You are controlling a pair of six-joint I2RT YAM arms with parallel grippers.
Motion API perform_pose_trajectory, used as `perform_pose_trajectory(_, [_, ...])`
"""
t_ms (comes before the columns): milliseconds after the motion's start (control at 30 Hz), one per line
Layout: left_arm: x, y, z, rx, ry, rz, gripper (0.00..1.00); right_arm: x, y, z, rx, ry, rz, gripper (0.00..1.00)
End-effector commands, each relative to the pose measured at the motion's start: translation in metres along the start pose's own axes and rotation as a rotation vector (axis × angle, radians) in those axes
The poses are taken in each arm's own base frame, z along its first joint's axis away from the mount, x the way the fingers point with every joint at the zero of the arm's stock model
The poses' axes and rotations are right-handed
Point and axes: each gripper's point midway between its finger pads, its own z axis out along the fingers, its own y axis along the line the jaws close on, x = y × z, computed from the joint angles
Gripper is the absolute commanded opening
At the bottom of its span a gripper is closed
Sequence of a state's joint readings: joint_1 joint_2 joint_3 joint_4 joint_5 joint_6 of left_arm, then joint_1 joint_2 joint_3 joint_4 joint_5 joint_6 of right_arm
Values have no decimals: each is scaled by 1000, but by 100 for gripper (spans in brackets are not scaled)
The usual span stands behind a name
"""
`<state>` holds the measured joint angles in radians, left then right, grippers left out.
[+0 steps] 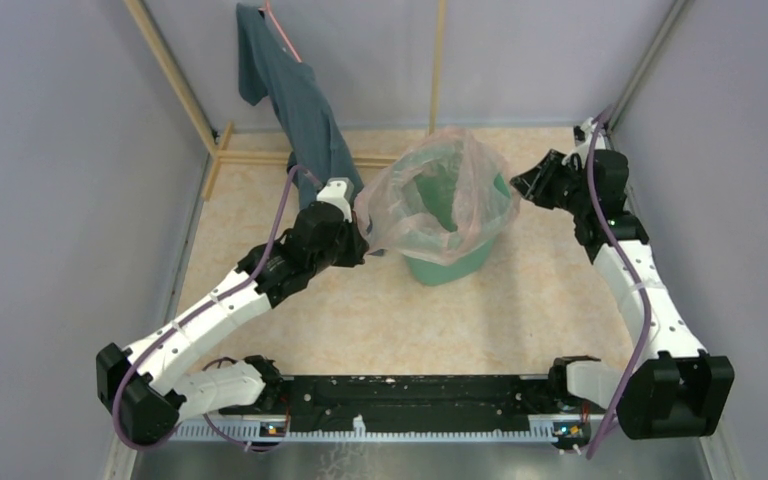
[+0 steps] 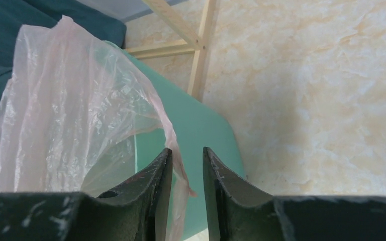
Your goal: Put the trash bags into the trash bin
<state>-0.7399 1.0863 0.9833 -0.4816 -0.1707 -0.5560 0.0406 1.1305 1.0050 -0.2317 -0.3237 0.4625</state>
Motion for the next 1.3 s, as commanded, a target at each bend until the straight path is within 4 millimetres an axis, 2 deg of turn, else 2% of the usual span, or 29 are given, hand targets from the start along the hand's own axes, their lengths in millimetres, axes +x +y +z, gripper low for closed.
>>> perform_pose_trajectory(0, [-6,-7,-1,37,-23,-15,5,-4,6,14,-73,-8,-18,29])
perform_pose_trajectory(33, [-6,-8,-1,38,-24,-16,5,-2,7,17,-83,1,-13,27])
perform_pose_trajectory(67, [-6,-8,-1,40,-25,-16,5,-2,6,20,-89,1,-10,20])
perform_pose_trajectory(133, [-5,-8,1,41,-24,-17,4,-4,3,26,-81,-9,-3,0])
perform_pose_trajectory(300, [3,-6,9,34,-10,-33,1,-19,-20,45,28,-61,-14,0])
perform_pose_trajectory(433, [15,-1,18,24,6,-45,0,-9,-35,69,48,-29,-6,0])
perform_pose_trajectory(500, [22,3,24,13,16,-49,0,3,-38,82,21,-2,3,0])
perform_pose_trajectory(633, [35,12,35,-27,41,-60,0,39,-47,108,-35,98,41,0])
perform_pose_trajectory(900, [53,21,48,-48,71,-56,1,94,-44,132,-100,234,73,0])
perform_pose_trajectory(1000, [52,23,45,-56,70,-49,10,107,-50,135,-88,264,90,0])
perform_pose_trajectory(1067, [50,24,37,-60,72,-41,24,111,-51,135,-84,280,87,0])
perform_pose_trajectory(1167, [36,21,14,-40,44,-24,44,104,-47,127,-86,276,68,0])
perform_pose_trajectory(1267, [14,18,-17,-10,-27,16,60,93,-41,116,-83,256,45,0])
